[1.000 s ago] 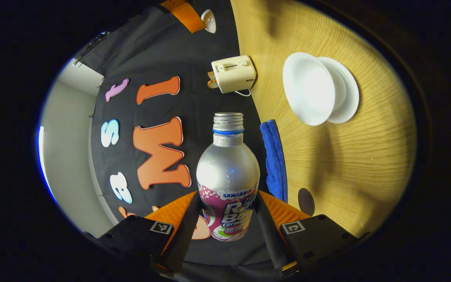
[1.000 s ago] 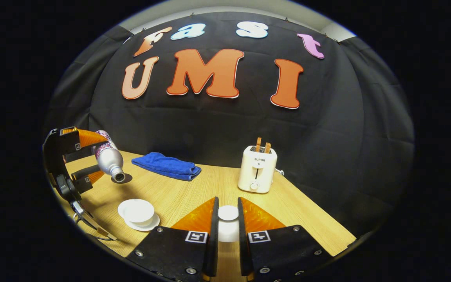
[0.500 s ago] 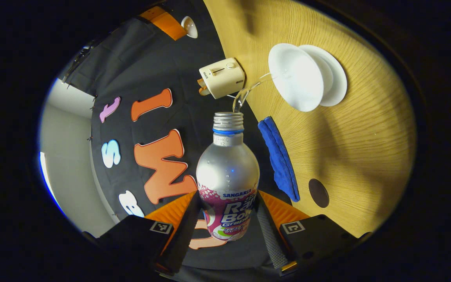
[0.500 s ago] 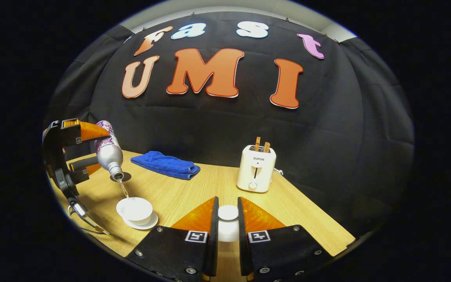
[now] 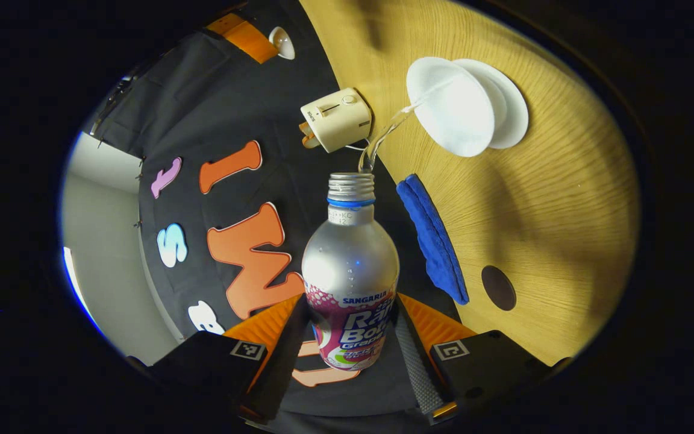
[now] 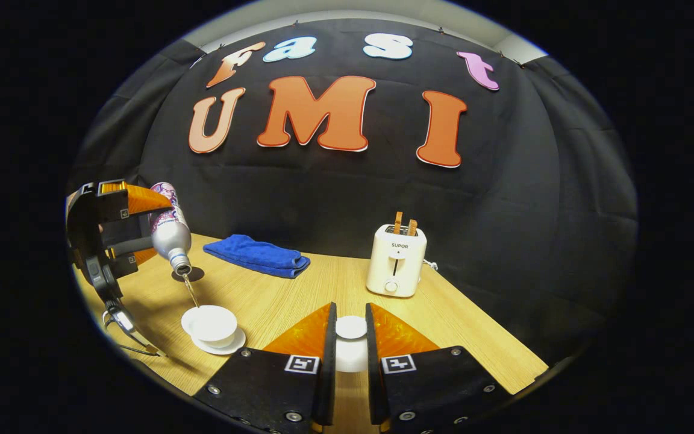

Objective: Open the teacup lid with one hand, grasp the water bottle and pour water into the teacup with the other hand; after pouring, place the water bottle on the coaster and then close the teacup lid.

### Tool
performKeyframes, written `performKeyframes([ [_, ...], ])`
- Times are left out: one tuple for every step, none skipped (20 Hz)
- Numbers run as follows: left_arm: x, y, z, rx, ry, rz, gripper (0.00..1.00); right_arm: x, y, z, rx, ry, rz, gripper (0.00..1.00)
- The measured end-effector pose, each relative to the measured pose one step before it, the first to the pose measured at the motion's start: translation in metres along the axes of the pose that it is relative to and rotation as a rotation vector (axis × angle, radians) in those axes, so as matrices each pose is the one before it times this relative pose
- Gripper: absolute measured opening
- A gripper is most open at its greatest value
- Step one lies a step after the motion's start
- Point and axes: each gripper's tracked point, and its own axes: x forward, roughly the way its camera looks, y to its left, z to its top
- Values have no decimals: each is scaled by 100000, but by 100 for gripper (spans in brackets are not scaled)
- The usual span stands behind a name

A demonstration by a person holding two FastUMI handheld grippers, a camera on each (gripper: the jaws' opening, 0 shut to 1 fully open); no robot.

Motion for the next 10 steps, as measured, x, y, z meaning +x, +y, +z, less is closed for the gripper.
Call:
performKeyframes([
  [60, -14, -70, 351, -67, 272, 86, -40, 24, 17, -552, -169, 4, 24],
  [-49, 105, -147, 358, -92, 345, 86, -33, 62, 91, -20, -311, -79, 23],
  [-92, 202, 23, 468, -88, 520, 86, -89, 61, -7, 323, 68, 284, 23],
  [53, 183, -71, 501, -1, 345, 86, 10, 53, 23, 418, 47, 366, 23],
  [41, 236, -83, 607, -152, 331, 88, 203, 32, 28, 257, 98, 89, 23],
  [60, 134, -109, 653, 37, 212, 88, -20, 52, 18, -144, -27, 193, 23],
  [88, 223, -5, 791, -391, 342, 86, 36, -83, 103, -61, -185, -234, 23],
  [41, 121, -166, 629, 240, 194, 86, -7, 86, -41, 20, 34, 228, 23],
  [109, 286, -145, 593, 82, 226, 86, 6, 48, 42, 223, 11, -2, 23],
  [57, 134, -132, 430, 116, 290, 86, -39, -73, 22, 283, -130, 99, 23],
])
